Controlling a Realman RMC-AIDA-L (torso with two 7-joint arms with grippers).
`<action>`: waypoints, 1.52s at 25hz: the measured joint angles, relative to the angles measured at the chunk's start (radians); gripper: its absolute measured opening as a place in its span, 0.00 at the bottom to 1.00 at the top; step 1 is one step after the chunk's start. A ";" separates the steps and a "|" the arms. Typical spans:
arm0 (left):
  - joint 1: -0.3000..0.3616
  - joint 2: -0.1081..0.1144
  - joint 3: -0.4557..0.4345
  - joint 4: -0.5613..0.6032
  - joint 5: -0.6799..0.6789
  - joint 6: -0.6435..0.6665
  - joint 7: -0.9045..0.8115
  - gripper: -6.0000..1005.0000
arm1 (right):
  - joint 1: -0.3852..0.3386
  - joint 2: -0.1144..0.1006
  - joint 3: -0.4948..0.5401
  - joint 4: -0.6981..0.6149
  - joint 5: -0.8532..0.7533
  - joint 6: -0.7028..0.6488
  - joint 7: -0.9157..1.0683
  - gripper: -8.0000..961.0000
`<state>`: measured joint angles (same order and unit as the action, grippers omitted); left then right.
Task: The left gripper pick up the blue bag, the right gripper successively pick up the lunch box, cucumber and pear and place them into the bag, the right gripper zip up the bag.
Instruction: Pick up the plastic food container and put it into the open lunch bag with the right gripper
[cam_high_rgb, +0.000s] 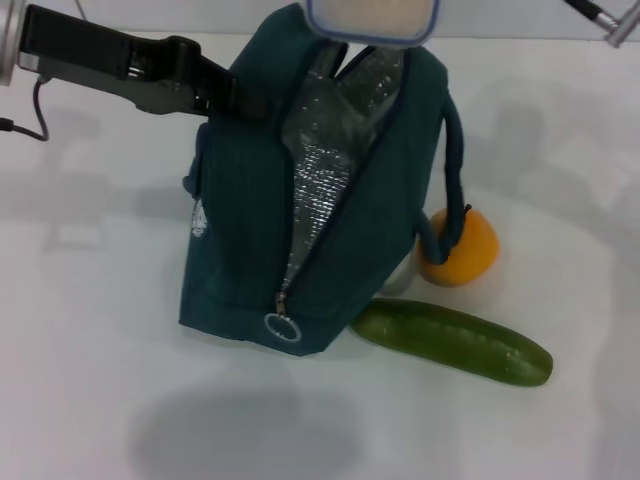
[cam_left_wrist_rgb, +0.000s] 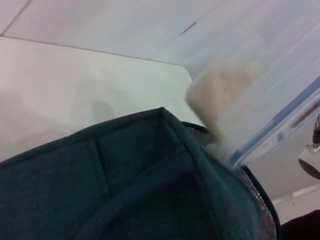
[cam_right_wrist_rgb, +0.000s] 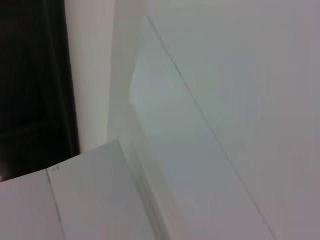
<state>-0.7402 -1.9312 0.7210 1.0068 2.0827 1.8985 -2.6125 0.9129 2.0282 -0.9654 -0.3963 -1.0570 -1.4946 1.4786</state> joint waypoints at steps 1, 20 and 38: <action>-0.002 -0.001 0.000 -0.001 0.000 -0.001 0.000 0.04 | 0.003 0.000 -0.019 0.004 0.012 0.004 -0.001 0.10; 0.004 -0.002 -0.005 -0.043 0.001 -0.062 0.024 0.04 | -0.089 0.000 -0.207 0.048 0.078 0.021 -0.023 0.10; -0.004 -0.001 -0.005 -0.093 -0.009 -0.059 0.030 0.04 | -0.108 0.000 -0.254 0.079 0.119 0.029 -0.085 0.10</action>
<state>-0.7440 -1.9319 0.7161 0.9142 2.0738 1.8396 -2.5829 0.8049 2.0279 -1.2198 -0.3169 -0.9382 -1.4657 1.3940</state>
